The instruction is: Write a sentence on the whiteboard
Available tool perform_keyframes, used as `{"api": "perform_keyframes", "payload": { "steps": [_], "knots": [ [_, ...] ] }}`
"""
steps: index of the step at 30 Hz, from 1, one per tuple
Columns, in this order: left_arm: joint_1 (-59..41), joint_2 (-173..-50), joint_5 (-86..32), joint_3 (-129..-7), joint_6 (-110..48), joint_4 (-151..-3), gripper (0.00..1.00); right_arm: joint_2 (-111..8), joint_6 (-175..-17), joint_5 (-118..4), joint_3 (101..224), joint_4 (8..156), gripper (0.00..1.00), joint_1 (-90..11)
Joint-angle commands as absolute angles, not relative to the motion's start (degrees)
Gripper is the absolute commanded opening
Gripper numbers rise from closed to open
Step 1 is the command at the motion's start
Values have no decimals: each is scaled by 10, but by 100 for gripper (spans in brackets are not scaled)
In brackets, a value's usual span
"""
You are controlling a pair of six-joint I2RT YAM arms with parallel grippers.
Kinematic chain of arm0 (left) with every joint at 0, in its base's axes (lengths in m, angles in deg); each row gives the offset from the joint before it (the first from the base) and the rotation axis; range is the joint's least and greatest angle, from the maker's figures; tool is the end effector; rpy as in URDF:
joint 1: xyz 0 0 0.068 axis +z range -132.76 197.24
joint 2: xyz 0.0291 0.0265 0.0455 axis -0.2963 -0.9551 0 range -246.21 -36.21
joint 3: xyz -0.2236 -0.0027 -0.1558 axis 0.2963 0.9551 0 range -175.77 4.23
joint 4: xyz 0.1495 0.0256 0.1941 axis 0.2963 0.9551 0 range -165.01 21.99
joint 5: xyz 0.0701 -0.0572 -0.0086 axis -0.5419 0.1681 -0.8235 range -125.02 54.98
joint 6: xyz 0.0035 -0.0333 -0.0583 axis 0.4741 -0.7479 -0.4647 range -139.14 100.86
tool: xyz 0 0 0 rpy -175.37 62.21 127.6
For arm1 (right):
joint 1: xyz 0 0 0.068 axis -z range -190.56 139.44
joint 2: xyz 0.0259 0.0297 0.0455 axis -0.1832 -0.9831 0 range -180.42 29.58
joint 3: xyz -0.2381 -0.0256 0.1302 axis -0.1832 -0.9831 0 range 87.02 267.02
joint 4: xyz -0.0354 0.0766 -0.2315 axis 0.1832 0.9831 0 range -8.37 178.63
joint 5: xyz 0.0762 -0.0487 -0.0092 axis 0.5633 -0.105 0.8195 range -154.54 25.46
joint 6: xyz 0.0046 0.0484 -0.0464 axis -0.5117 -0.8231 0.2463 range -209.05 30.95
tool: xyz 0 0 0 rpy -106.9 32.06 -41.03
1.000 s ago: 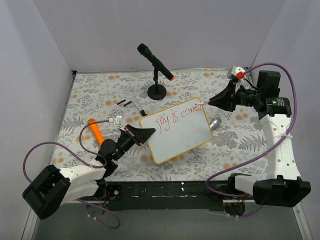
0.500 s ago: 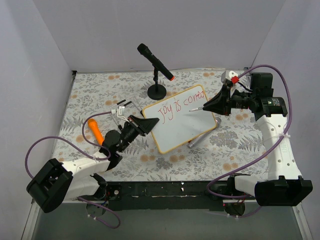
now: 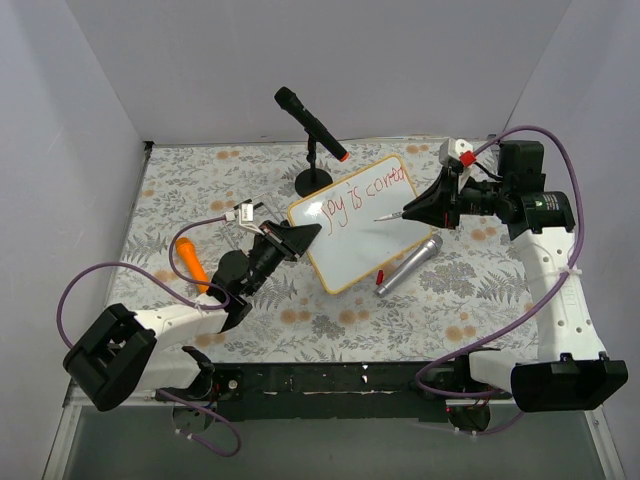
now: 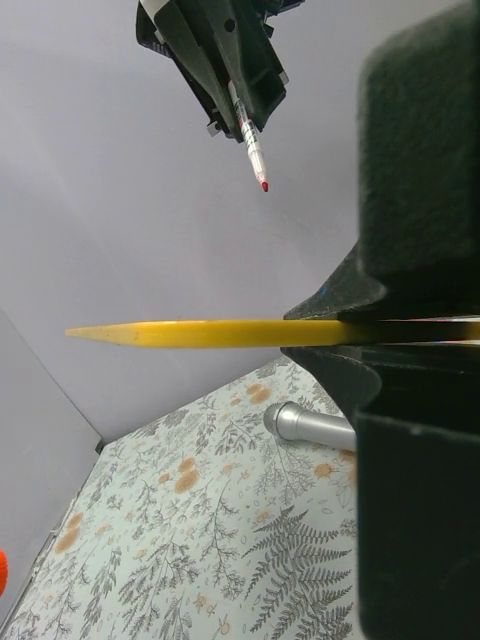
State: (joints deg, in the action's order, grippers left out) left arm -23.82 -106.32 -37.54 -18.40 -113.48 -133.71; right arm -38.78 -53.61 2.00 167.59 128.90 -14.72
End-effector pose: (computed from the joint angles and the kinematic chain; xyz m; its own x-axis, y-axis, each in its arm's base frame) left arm 0.1933 -0.1652 0.2582 -0.6329 -0.7698 0.0828 0.0991 -0.1867 -0.9774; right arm 0.2076 0.0645 0.4110 -0.0155 -0.2326 -0.9724 -0.9659 0.2548 -0.0455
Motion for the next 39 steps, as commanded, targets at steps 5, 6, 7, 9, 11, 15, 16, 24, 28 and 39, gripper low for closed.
{"api": "perform_keyframes", "payload": {
  "steps": [5,6,7,9,11,15,16,24,28,39],
  "knots": [
    [-253,-1015,-405,-183,-1146,-1402,0,-381,-499,16,1665,1306,1,-194],
    [-253,-1012,-406,-177,-1146,-1403,0,-383,-493,15,1664,1311,1,-204],
    [-253,-1003,-407,-173,-1148,-1402,0,-385,-480,15,1663,1316,1,-209],
    [-254,-995,-408,-161,-1148,-1403,0,-389,-468,16,1664,1329,1,-220],
    [-255,-985,-410,-154,-1152,-1403,0,-391,-449,16,1664,1338,1,-236],
    [-255,-973,-413,-140,-1153,-1402,0,-395,-427,12,1661,1352,1,-270],
    [-255,-972,-412,-140,-1153,-1402,0,-396,-422,10,1660,1353,1,-274],
    [-255,-965,-412,-131,-1154,-1403,0,-398,-411,-3,1650,1353,1,-299],
    [-255,-960,-415,-126,-1155,-1402,0,-396,-409,-8,1645,1352,1,-300],
    [-255,-946,-420,-115,-1156,-1397,0,-391,-405,-35,1656,1351,1,-299]
  ]
}}
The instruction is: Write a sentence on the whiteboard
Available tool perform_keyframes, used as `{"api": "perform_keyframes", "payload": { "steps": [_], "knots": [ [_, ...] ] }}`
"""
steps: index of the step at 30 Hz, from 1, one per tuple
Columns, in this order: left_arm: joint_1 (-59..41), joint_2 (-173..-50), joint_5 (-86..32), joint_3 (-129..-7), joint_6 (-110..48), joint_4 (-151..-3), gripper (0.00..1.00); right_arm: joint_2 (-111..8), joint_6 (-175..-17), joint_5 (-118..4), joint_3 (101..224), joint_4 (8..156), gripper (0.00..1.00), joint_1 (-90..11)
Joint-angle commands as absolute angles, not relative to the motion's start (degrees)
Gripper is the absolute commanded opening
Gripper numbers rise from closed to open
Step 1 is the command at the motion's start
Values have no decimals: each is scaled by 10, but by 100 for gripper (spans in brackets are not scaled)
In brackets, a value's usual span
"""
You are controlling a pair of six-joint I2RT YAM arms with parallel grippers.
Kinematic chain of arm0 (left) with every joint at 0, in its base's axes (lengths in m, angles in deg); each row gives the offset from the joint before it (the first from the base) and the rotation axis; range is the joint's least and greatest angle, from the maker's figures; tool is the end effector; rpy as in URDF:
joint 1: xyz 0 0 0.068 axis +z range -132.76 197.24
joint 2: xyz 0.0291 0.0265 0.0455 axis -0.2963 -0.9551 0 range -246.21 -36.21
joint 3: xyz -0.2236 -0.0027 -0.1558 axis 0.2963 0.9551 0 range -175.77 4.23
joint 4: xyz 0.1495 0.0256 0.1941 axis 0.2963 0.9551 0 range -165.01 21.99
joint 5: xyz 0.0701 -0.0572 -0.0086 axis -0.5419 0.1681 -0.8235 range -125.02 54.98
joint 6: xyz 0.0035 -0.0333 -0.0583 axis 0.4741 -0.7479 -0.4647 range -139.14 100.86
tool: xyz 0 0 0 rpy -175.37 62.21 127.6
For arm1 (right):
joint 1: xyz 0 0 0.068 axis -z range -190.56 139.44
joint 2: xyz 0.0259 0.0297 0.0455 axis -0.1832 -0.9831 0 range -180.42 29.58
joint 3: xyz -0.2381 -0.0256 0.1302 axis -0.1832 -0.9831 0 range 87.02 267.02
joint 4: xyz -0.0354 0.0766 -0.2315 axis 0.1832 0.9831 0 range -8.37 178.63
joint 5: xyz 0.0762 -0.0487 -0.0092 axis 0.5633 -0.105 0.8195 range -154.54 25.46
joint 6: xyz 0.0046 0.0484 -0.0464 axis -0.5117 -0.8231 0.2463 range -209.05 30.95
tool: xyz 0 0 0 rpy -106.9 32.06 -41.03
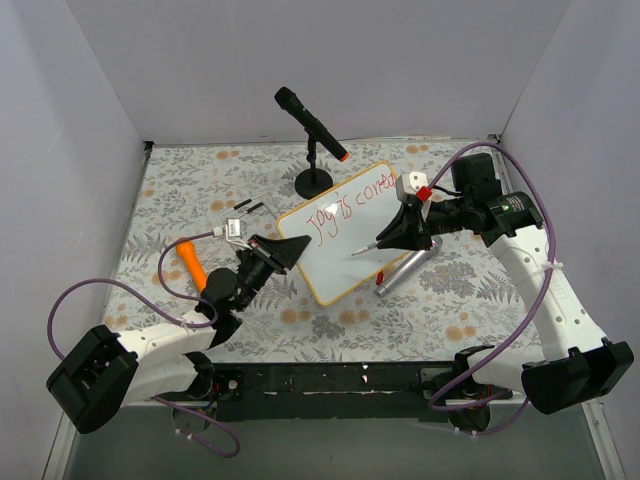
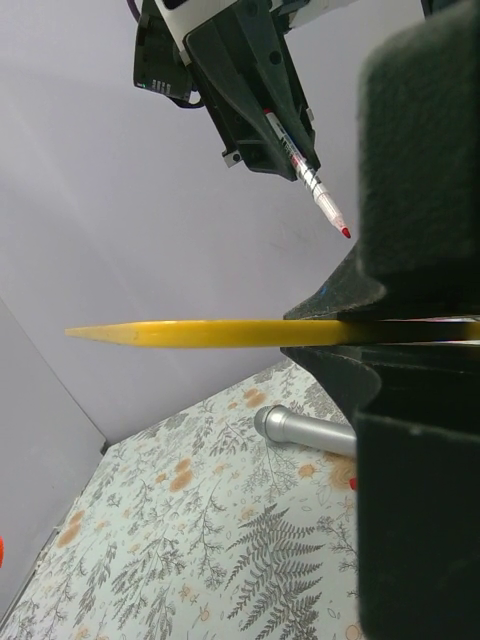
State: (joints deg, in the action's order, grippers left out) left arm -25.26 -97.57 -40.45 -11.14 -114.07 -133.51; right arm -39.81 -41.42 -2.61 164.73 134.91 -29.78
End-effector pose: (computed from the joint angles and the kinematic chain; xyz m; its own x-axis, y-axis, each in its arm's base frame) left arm 0.1657 -0.1449 0.2497 -0.6159 -0.7809 0.1044 0.1072 -0.2143 -0.9709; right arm 0.1875 0.1156 0.3828 0.1006 -0.3331 -0.9375 -0.9946 -0.0111 -0.1028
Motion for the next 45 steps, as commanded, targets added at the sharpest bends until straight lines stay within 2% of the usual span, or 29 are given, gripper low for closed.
{"api": "perform_keyframes", "payload": {
  "steps": [1,19,38,45],
  "knots": [
    [-255,-946,-420,-113,-1156,-1400,0,-391,-405,-42,1658,1352,1,-299],
    [-255,-933,-413,-91,-1163,-1425,0,-369,-405,-29,1678,1360,1,-224],
    [-253,-929,-411,-89,-1167,-1432,0,-368,-391,-26,1698,1373,1,-216],
    [-252,-944,-398,-97,-1168,-1441,0,-378,-492,-67,1753,1310,1,-177]
  ]
}}
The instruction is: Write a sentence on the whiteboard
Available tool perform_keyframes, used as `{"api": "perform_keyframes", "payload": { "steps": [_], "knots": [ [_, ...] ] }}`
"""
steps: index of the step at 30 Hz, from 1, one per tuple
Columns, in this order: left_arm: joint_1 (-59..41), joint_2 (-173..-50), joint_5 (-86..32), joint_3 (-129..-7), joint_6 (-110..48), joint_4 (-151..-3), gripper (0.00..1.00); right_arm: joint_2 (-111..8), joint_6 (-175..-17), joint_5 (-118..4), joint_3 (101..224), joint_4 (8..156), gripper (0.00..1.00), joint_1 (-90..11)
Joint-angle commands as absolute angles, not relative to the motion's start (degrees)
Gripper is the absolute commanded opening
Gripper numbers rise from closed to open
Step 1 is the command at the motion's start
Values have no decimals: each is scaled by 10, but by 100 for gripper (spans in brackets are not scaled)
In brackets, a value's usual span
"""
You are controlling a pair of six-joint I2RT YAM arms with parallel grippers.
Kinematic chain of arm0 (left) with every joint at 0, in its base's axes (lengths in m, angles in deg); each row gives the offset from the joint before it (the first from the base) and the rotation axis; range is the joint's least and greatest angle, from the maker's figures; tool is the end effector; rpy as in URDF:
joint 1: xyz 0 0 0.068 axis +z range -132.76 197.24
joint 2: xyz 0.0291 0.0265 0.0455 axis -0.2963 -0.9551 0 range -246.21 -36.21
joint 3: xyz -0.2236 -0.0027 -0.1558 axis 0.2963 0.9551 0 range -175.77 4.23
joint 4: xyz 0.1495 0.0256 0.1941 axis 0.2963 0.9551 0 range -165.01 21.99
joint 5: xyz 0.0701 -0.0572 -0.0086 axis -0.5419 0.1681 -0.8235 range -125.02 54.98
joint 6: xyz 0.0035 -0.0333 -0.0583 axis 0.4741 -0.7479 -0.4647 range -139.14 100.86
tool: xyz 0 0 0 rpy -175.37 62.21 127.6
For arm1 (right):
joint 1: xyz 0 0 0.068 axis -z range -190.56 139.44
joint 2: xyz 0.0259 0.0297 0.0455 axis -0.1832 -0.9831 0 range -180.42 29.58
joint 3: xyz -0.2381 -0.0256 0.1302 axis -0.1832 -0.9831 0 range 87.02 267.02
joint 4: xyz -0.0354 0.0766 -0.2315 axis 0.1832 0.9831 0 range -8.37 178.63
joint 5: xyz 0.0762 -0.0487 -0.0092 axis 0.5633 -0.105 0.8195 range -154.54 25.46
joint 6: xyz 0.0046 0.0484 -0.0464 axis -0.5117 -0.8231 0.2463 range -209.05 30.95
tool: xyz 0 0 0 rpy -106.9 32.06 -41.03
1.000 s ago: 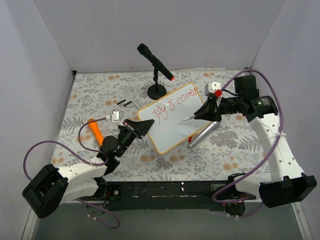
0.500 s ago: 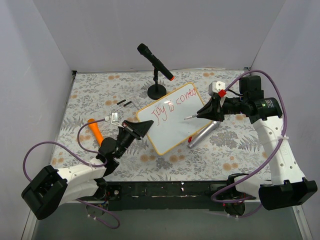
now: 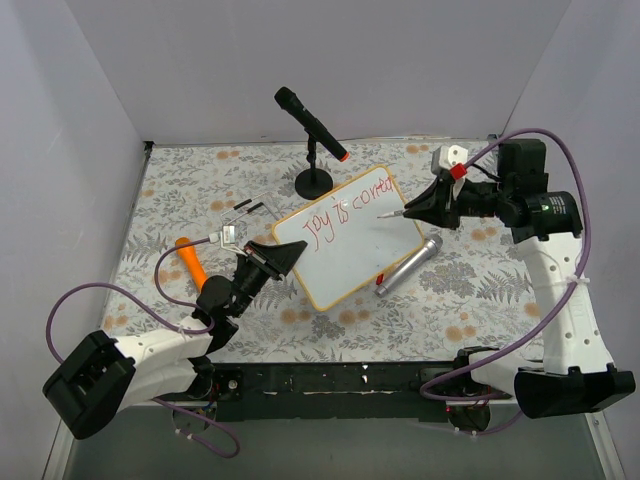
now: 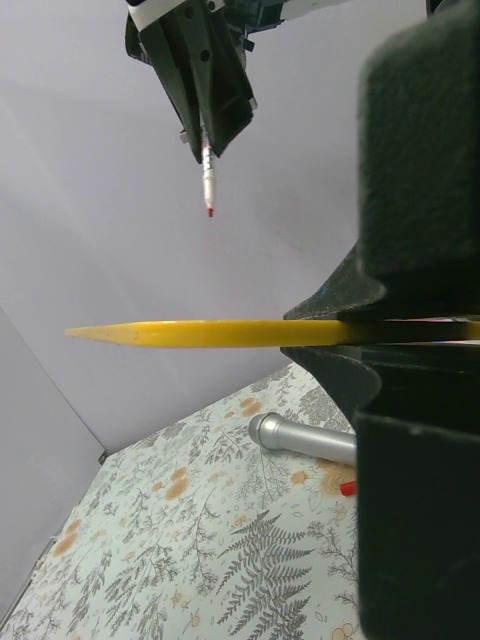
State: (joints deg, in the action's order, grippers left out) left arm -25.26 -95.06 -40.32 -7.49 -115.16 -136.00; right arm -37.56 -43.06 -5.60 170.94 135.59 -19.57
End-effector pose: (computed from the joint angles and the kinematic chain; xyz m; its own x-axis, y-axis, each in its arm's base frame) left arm 0.1559 -0.1361 0.2429 -0.6217 -0.7734 0.1239 0.1120 -0.2444 -0.9632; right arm 0.1906 0.0768 0.4186 0.1285 -0.3554 -0.9259 -0.9538 0.2115 -0.2136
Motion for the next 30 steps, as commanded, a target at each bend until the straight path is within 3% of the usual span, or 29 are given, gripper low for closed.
{"api": "perform_keyframes", "payload": {
  "steps": [1,6,17,30],
  "knots": [
    [-252,-944,-398,-97,-1168,-1440,0,-381,-500,-66,1754,1302,1,-176],
    [-252,-956,-392,-103,-1170,-1446,0,-391,-531,8,1718,1286,1,-180],
    [-252,-987,-375,-134,-1170,-1444,0,-394,-435,-6,1695,1341,1,-284],
    [-252,-990,-383,-133,-1176,-1443,0,-382,-397,-16,1645,1346,1,-306]
  ]
}}
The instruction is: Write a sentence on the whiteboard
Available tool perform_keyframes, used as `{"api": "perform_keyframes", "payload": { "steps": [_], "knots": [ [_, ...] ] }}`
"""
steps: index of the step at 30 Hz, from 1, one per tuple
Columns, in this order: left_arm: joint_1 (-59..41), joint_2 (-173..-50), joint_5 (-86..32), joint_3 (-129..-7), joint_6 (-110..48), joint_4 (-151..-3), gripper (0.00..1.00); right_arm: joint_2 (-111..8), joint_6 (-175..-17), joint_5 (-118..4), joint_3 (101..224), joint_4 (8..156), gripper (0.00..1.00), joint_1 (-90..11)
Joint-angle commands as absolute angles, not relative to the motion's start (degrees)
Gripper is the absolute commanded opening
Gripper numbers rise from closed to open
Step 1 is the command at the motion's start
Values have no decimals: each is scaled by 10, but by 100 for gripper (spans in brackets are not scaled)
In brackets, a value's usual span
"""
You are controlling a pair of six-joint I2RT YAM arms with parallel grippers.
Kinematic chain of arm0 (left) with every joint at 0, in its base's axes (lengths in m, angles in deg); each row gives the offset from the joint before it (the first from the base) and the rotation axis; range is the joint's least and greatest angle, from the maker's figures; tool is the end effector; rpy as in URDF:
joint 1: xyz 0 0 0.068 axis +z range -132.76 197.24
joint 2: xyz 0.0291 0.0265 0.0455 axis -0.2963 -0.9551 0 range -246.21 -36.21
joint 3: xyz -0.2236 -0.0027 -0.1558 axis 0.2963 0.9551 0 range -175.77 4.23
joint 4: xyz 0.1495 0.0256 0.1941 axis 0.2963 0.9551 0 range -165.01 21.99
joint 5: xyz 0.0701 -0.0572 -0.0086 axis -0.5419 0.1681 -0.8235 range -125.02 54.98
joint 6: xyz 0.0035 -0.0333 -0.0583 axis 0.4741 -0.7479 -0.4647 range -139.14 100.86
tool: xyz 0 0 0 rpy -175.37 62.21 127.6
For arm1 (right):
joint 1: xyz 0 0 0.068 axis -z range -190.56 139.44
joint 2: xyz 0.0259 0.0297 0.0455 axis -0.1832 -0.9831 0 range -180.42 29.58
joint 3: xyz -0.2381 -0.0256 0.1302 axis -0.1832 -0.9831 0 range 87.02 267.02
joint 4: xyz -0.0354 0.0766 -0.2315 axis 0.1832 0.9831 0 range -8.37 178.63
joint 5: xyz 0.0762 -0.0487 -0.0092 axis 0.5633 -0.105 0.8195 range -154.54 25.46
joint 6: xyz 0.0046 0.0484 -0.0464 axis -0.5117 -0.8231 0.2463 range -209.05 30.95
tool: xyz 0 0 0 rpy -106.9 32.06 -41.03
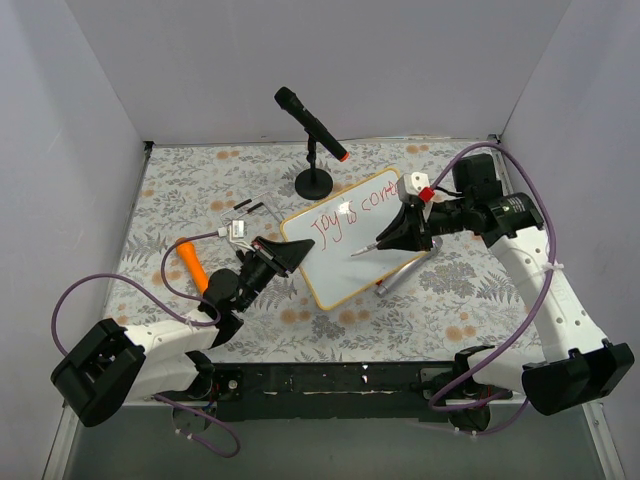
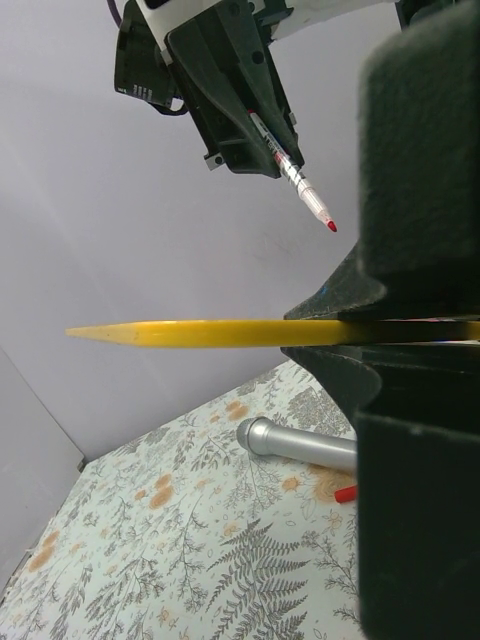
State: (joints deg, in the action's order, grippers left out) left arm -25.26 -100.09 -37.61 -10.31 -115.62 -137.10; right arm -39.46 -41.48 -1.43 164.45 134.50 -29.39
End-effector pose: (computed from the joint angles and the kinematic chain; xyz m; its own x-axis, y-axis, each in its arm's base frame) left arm 0.1660 -0.1488 0.2440 -0.6566 -0.7446 0.1201 0.0892 -0.2347 -0.9680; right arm 0.1865 0.1142 0.3837 0.1051 -0.3169 -0.9426 -0.9943 -0.0169 -0.1052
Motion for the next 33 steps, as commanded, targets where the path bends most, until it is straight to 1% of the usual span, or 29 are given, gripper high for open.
{"api": "perform_keyframes", "payload": {
  "steps": [1,7,14,25,33],
  "knots": [
    [-252,-991,-383,-133,-1176,-1444,0,-383,-396,-19,1645,1347,1,-309],
    [-252,-995,-387,-138,-1176,-1441,0,-387,-400,-41,1652,1344,1,-326],
    [-252,-1006,-432,-149,-1185,-1444,0,-408,-470,-100,1675,1283,1,-364],
    [-255,-1030,-439,-186,-1189,-1431,0,-437,-550,-200,1692,1217,1,-429],
    [-256,-1035,-442,-193,-1190,-1429,0,-445,-571,-234,1710,1200,1,-440]
  ]
}}
